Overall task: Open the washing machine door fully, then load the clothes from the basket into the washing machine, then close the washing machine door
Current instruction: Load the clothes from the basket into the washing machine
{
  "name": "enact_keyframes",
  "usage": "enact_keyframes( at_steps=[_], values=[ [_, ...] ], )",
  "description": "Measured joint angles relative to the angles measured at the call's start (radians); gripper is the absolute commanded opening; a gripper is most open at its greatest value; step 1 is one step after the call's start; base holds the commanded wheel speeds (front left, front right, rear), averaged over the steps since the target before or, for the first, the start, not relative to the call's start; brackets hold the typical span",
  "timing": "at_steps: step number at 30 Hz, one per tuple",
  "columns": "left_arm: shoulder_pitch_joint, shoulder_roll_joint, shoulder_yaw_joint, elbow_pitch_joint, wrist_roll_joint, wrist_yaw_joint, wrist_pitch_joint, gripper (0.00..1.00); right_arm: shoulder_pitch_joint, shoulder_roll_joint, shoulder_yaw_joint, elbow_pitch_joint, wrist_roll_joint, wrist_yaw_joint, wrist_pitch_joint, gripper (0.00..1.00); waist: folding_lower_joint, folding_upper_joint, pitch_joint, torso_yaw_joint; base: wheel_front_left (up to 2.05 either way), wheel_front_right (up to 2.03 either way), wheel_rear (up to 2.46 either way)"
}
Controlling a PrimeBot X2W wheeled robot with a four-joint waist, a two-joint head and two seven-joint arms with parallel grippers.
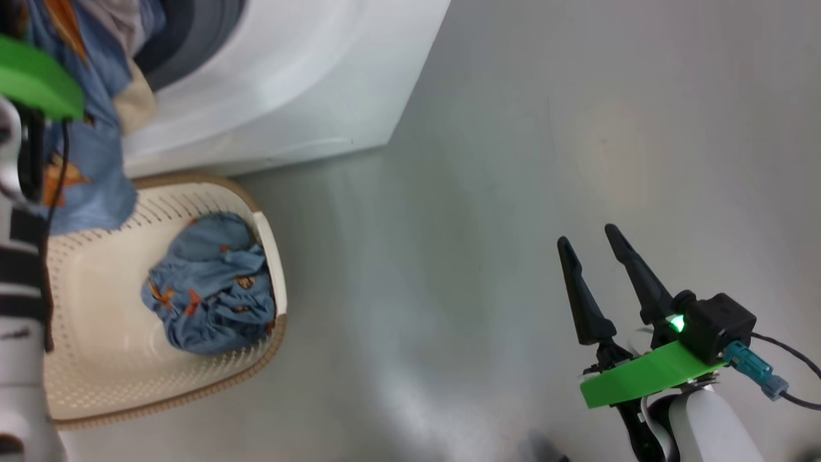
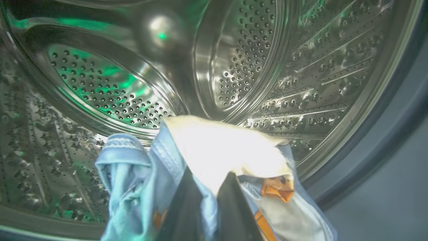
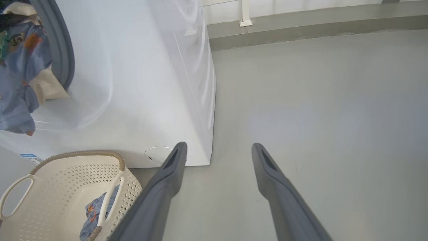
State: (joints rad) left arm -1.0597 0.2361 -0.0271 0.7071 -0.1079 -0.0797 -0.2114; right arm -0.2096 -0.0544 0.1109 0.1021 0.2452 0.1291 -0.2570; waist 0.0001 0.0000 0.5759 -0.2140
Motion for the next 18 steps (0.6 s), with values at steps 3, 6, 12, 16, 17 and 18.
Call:
enact_keyframes(
  at_steps=[3, 6, 12, 16, 17, 18],
  values=[
    [-0.057, -0.003, -0.018, 0.024, 0.016, 0.000, 0.000, 0.00, -0.005, 0.000, 0.002, -0.003, 0.008, 0.000, 0.000, 1.00, 0.0000, 0.0000, 0.038, 0.000, 0.00, 0.00, 0.00],
    [-0.112, 0.000, -0.028, 0.061, 0.020, -0.002, -0.002, 0.00, -0.019, 0.000, 0.007, -0.006, 0.012, 0.000, 0.000, 1.00, 0.0000, 0.0000, 0.077, 0.001, 0.00, 0.00, 0.00],
    [-0.211, 0.016, -0.060, 0.129, 0.050, -0.001, -0.018, 0.00, -0.041, 0.001, 0.018, -0.014, 0.036, 0.000, 0.000, 1.00, 0.0000, 0.0000, 0.147, 0.000, 0.00, 0.00, 0.00],
    [-0.261, 0.031, -0.073, 0.135, 0.066, 0.006, -0.036, 0.00, -0.041, 0.001, 0.030, -0.014, 0.049, 0.000, 0.000, 1.00, 0.0000, 0.0000, 0.182, -0.002, 0.00, 0.00, 0.00],
    [-0.274, 0.031, -0.075, 0.133, 0.072, 0.013, -0.037, 0.00, -0.041, 0.001, 0.032, -0.013, 0.049, 0.000, 0.000, 1.00, 0.0000, 0.0000, 0.189, -0.002, 0.00, 0.00, 0.00],
    [-0.283, 0.031, -0.077, 0.125, 0.077, 0.020, -0.039, 0.00, -0.041, 0.001, 0.034, -0.013, 0.052, 0.000, 0.000, 1.00, 0.0000, 0.0000, 0.195, -0.002, 0.00, 0.00, 0.00]
  ],
)
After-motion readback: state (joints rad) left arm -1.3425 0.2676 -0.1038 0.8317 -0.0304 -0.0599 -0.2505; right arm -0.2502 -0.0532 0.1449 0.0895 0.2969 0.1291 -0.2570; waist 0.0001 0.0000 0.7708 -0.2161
